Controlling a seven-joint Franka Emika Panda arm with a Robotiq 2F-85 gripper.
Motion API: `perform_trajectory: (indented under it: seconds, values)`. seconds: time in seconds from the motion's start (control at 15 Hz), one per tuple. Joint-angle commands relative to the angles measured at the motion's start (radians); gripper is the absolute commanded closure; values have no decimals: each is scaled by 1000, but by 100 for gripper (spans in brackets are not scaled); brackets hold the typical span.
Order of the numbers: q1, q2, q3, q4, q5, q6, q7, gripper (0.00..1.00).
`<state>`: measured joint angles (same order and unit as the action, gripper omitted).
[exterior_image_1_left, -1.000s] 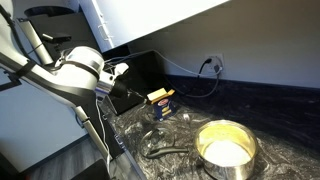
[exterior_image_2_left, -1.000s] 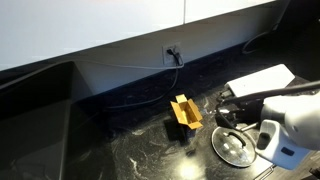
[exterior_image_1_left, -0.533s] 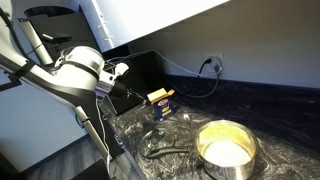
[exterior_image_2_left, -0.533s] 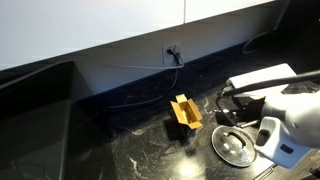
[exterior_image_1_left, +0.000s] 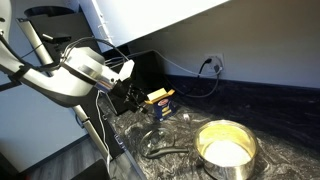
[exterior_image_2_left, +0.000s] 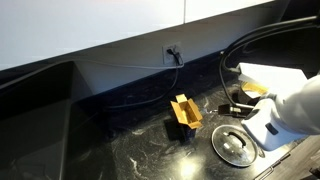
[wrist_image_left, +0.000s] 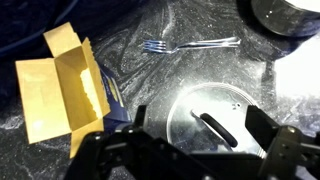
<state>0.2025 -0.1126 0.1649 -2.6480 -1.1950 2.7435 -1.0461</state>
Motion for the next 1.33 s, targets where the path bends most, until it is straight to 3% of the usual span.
perform_trajectory:
  seconds: [0.0,0.73,0.93,1.27]
  values:
    - [-13,-49,-30,-54,135,12,40,0]
    - [-36,-38,-69,-65,559,36,137,0]
    - [-44,-35,-52,-51,531,54,151,0]
    - [-33,-10,-57,-39,599,20,149,0]
